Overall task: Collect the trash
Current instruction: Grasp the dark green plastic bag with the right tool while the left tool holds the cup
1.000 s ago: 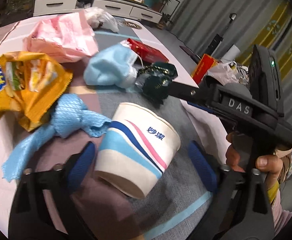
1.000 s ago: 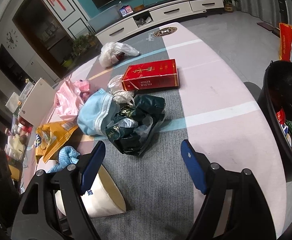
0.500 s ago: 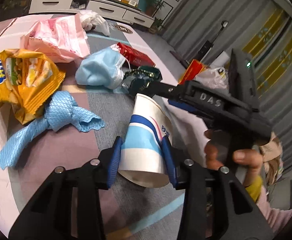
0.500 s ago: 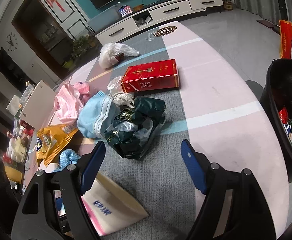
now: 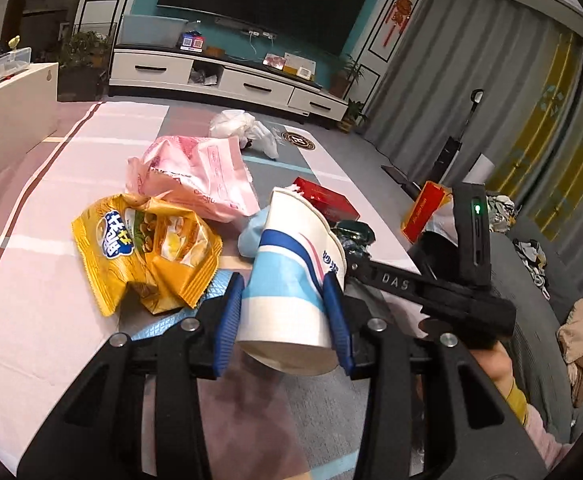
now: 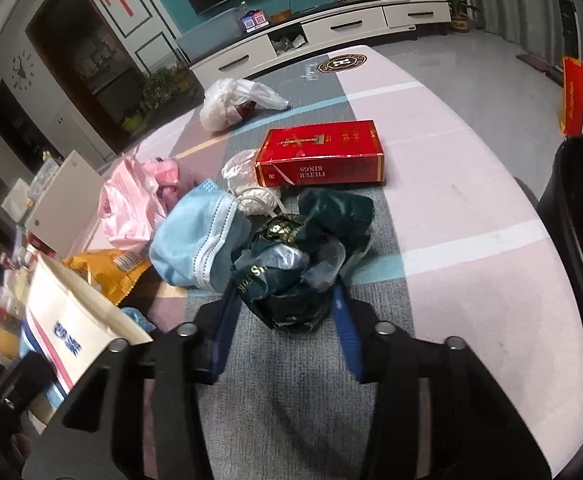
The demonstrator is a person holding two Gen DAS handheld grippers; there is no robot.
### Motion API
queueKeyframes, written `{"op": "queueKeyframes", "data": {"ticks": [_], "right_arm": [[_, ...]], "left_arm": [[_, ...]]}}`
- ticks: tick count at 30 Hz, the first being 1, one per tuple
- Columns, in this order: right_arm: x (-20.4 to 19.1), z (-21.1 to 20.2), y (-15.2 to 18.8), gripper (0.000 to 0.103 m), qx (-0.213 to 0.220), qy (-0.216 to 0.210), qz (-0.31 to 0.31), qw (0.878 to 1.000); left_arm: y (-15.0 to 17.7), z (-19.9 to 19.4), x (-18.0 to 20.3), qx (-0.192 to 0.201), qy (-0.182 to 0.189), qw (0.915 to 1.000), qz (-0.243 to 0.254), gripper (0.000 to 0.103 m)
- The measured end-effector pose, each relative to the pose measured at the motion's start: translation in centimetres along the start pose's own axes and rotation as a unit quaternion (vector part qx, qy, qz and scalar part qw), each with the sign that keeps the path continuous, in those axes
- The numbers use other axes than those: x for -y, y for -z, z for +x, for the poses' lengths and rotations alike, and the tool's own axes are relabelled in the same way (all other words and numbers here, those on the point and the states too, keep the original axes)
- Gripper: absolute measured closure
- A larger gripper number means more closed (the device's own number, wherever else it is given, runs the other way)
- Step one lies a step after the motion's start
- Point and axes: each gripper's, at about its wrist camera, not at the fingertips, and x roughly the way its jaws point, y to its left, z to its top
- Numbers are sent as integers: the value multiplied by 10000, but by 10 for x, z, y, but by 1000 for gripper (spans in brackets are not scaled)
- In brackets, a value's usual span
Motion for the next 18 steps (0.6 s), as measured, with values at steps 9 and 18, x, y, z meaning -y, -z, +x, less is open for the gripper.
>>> {"op": "queueKeyframes", "data": {"ticks": [9, 18], "right_arm": [[3, -26, 6, 72, 213, -73, -80, 9997], [17, -54, 15, 72, 301, -17, -201, 9993]], "left_arm": [[-8, 0, -12, 165, -121, 9997, -127, 61], [-6, 8, 1, 212, -189, 9996, -55, 61]]}}
